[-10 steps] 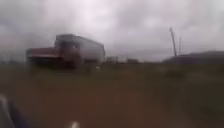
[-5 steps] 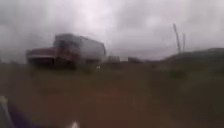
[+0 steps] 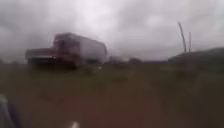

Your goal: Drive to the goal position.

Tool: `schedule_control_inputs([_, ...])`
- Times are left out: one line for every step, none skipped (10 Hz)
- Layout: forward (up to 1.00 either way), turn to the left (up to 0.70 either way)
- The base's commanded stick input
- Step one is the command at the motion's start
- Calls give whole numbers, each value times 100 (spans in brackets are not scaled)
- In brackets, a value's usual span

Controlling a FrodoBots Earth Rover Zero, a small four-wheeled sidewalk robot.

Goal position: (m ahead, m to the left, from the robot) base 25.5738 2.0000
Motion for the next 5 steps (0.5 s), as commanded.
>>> schedule_control_inputs([70, -35])
schedule_control_inputs([70, -35])
schedule_control_inputs([70, -35])
schedule_control_inputs([70, -35])
schedule_control_inputs([70, -22])
